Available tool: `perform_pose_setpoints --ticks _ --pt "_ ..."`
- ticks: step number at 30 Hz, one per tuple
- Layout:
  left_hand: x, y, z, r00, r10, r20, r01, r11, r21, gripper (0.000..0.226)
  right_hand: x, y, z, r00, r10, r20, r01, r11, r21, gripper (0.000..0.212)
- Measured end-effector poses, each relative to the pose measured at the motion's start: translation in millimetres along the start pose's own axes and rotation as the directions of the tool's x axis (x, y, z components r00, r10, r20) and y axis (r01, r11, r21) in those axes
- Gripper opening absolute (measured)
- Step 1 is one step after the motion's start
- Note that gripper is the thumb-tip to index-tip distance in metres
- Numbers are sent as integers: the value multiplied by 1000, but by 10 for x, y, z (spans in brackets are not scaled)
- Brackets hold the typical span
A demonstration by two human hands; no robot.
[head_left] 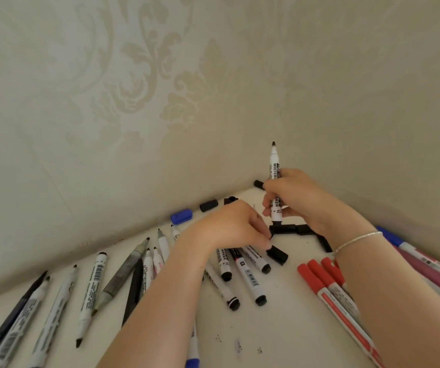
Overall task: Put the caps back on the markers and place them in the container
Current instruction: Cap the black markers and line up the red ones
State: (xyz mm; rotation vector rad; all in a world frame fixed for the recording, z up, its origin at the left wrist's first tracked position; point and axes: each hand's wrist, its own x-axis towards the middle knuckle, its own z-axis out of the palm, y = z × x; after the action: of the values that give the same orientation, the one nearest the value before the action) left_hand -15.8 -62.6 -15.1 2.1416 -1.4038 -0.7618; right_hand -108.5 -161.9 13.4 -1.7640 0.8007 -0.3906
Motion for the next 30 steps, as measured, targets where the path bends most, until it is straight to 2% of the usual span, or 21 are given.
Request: perform_pose_setpoints --ticks 5,7,9,11,13,15,18,21,27,30 --pt "39 57 144 996 20 85 -25 998 57 26 5 12 -78 996 -10 -88 9 1000 -10 8" --pt "50 58 185 997 41 67 -45 997 61 22 6 15 -79 995 -29 -92 23 998 -66 7" --pt "51 23 132 998 64 -30 -64 998 12 17 2 9 -72 995 -42 -86 34 996 -88 8" --pt "37 -39 -10 981 71 -182 -95 987 -127 15 -4 -16 -65 997 -30 -66 25 997 -78 8" --pt "-1 -124 -182 943 49 -330 -155 940 -303 16 -21 -59 -67 1000 3 -22 -4 998 -61 15" --pt "-63 -206 -318 903 10 -429 -193 903 -384 17 -44 -111 -66 999 6 39 -3 998 -66 24" --pt "-157 -286 -420 903 -51 -426 -224 791 -570 18 -109 -164 -47 993 -39 115 48 996 -80 27" --pt "-206 -297 -458 918 -47 -393 -268 659 -703 17 -143 -142 -31 978 -106 181 126 987 -101 25" --pt "-254 -248 -524 956 -35 -290 -259 357 -897 17 -114 -85 25 970 -128 205 163 973 -164 23" --pt "-270 -221 -529 961 -14 -277 -257 332 -907 17 -129 -83 45 967 -118 225 162 969 -185 23"
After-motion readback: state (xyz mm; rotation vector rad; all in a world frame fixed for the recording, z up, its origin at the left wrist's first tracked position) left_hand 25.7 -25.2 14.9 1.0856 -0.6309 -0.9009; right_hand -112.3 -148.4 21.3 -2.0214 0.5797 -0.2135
